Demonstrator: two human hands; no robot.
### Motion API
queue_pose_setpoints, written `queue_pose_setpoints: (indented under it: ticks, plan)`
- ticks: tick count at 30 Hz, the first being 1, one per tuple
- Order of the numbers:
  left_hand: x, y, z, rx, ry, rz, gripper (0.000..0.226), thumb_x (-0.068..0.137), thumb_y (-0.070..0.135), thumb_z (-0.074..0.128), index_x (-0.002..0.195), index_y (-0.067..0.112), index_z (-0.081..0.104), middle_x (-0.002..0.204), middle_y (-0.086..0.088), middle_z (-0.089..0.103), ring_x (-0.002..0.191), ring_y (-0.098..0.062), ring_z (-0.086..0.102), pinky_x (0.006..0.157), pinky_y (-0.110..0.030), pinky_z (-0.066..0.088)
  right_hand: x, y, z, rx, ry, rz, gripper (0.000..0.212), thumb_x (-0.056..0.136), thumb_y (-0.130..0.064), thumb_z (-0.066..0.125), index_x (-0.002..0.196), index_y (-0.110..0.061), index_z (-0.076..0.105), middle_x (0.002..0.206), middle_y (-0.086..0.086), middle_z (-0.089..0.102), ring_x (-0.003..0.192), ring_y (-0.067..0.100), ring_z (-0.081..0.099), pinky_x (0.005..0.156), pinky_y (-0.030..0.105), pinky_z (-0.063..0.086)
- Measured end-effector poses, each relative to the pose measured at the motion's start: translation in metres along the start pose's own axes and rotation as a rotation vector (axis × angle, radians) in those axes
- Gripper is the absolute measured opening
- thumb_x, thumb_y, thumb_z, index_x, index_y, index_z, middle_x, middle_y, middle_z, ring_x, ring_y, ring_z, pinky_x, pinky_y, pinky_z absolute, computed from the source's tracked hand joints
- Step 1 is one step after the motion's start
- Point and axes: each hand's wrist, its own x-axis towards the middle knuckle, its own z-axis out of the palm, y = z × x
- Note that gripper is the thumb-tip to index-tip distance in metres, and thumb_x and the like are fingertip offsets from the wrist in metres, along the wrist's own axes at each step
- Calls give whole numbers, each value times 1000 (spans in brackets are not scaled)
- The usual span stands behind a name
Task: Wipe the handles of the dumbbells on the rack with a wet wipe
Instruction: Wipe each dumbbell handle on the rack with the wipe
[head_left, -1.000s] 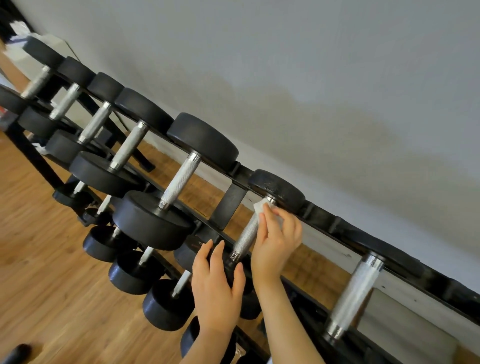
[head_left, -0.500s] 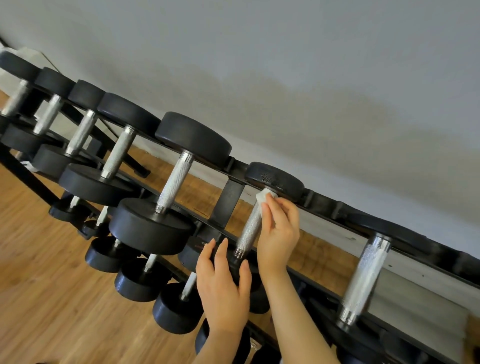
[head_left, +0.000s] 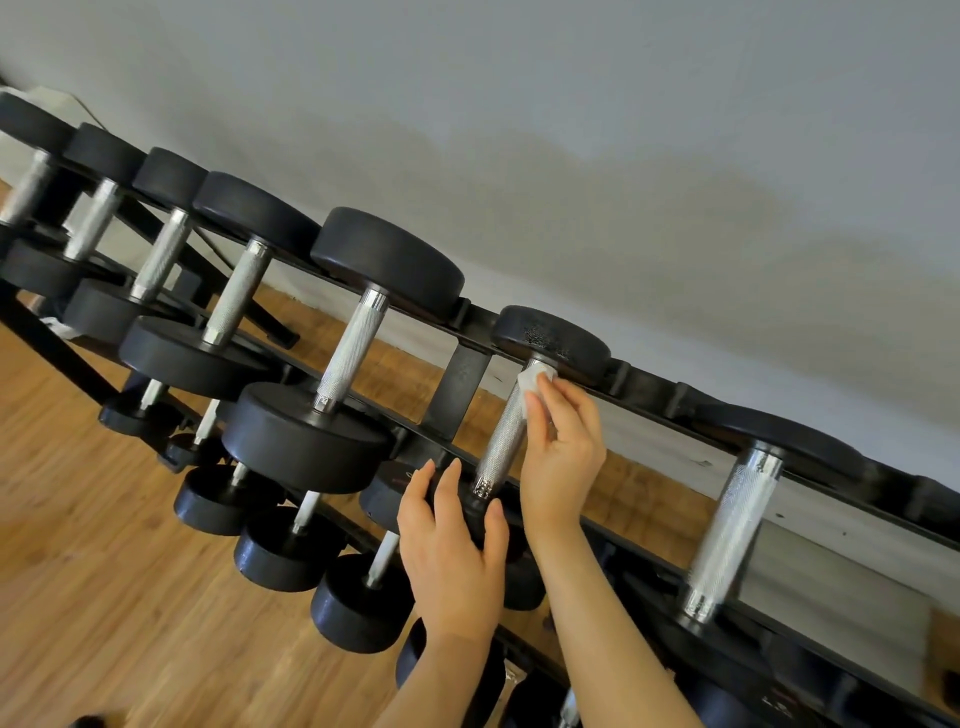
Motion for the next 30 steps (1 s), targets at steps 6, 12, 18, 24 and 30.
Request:
queue_pose_setpoints:
  ticks: [6,12,18,24,30]
  plan:
    - [0,1,-1,0,-20,2,65,90,54,39,141,14,49,147,-10,41,137,-25,36,106,-37,33,-1,-1,-2,15,-20,11,24,90,-7,66,113,-6,70,114,11,62,103,7,59,84,7,47]
    - [-1,1,-4,-3,-40,1,58,93,45,51,142,14,48,148,-10,40,138,-26,36,107,-42,37,0,-6,0,39,9,68,22,90,-8,65,112,-7,71,113,10,63,99,7,59,82,6,46]
    - [-1,3,-5,-5,-38,-11,59,91,43,52,142,15,47,148,-9,40,139,-24,33,109,-44,37,-6,-3,-4,1,-23,35,24,91,-6,63,115,-4,69,117,12,66,108,5,57,88,2,41]
    - [-1,2,-6,-11,-48,-13,60,91,43,51,143,13,47,148,-11,40,139,-25,35,108,-37,33,-8,-1,0,-12,-2,31,24,90,-5,64,114,-4,69,118,14,67,110,7,57,90,2,40]
    - [-1,3,-6,-21,-49,-13,58,91,43,51,142,15,47,148,-10,39,138,-26,36,108,-42,37,-5,2,-1,6,-19,17,23,91,-6,65,114,-7,70,115,11,69,110,8,61,89,6,44]
